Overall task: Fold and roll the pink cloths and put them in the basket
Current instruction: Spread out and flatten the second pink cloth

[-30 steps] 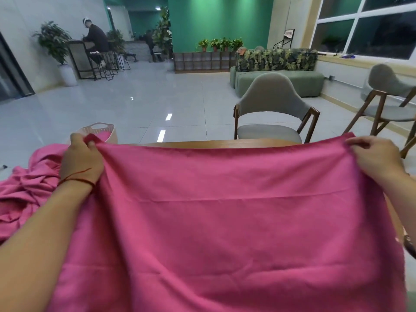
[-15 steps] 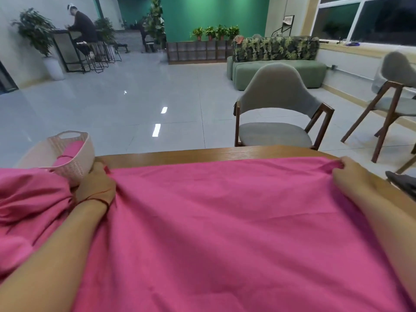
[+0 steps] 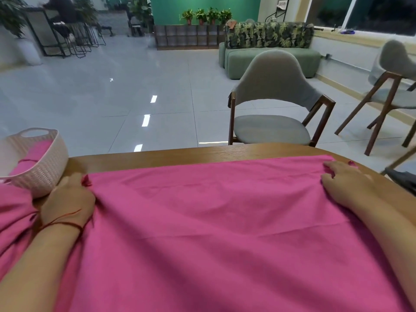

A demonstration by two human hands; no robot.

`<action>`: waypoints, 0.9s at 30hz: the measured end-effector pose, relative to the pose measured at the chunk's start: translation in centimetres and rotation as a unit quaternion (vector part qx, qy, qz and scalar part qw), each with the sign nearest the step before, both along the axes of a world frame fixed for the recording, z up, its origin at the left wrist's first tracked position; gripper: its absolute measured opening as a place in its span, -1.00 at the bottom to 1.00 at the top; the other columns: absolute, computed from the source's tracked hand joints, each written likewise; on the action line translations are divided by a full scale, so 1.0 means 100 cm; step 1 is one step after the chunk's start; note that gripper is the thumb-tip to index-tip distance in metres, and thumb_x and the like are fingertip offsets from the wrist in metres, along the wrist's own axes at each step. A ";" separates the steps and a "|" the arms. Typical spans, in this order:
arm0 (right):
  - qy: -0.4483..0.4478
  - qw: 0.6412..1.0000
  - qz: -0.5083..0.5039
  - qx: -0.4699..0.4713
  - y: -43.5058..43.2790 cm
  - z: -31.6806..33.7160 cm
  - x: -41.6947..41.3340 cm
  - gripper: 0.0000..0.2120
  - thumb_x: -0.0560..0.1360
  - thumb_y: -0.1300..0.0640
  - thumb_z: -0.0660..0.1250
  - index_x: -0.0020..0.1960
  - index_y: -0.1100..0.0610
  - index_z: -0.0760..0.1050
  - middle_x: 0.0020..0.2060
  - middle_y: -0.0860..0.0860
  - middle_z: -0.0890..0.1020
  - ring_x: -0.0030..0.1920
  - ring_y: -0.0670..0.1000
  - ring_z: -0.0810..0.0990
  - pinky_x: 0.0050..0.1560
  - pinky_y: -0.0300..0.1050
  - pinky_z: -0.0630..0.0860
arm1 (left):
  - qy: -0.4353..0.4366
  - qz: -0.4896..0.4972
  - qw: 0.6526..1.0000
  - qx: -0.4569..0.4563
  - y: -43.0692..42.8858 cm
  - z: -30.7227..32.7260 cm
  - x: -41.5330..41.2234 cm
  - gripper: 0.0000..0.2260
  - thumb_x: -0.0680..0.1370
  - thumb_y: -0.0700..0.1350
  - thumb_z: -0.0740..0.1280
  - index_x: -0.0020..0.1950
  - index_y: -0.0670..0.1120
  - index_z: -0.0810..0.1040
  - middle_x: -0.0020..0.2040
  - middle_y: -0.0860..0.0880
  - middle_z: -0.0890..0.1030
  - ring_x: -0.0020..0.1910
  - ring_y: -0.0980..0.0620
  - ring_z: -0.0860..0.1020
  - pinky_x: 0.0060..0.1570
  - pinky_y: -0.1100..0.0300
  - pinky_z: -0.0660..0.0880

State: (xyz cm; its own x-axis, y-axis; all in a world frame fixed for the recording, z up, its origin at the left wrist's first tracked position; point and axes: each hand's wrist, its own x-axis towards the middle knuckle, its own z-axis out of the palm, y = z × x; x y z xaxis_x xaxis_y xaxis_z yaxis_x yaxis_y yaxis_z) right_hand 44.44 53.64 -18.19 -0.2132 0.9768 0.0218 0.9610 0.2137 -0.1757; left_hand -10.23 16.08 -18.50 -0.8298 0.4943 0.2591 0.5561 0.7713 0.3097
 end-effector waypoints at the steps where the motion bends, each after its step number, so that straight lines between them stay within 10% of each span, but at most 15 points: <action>1: -0.017 1.000 -0.002 -0.009 0.004 0.002 0.000 -0.39 0.54 -0.15 0.08 0.59 -0.12 0.36 0.61 -0.02 0.39 0.53 0.21 0.38 0.47 0.25 0.36 | -0.001 0.001 1.000 0.001 0.000 0.000 0.000 -0.74 0.55 -0.18 0.17 0.19 -0.08 0.51 0.21 -0.31 0.54 0.18 -0.40 0.55 0.15 -0.23 0.49; 13: -0.058 0.998 0.016 -0.036 0.017 0.016 -0.009 -0.26 0.46 -0.01 0.13 0.65 -0.22 0.20 0.67 -0.10 0.25 0.58 0.19 0.30 0.53 0.39 0.25 | -0.019 0.007 0.999 0.025 0.000 0.000 -0.003 -0.78 0.60 -0.23 0.17 0.18 -0.12 0.52 0.19 -0.34 0.57 0.16 -0.40 0.56 0.14 -0.21 0.48; 21: 0.059 0.995 -0.018 0.081 0.002 0.013 0.014 -0.76 0.51 0.01 0.33 0.17 -0.10 0.58 0.11 0.05 0.69 0.16 0.22 0.60 0.25 0.26 0.51 | -0.056 0.040 0.992 0.110 -0.005 0.002 -0.009 -0.85 0.65 -0.13 0.28 0.13 -0.17 0.58 0.09 -0.42 0.62 0.11 -0.43 0.59 0.17 -0.19 0.49; 27: 0.156 0.985 -0.033 0.067 0.003 0.013 0.034 -0.90 0.64 0.00 0.33 0.07 -0.03 0.60 0.13 0.17 0.69 0.17 0.28 0.60 0.19 0.19 0.51 | -0.076 0.025 0.990 0.114 -0.013 0.010 -0.016 -0.77 0.65 -0.07 0.33 0.06 -0.22 0.67 0.07 -0.37 0.67 0.10 -0.38 0.62 0.12 -0.14 0.51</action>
State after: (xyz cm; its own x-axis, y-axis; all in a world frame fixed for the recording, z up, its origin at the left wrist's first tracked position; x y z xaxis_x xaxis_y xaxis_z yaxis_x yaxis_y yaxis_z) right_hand 47.80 53.96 -16.84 -0.1115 0.9722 0.2058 0.8773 0.1935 -0.4392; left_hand -11.87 14.77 -17.46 -0.8896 0.3948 0.2295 0.4528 0.6975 0.5554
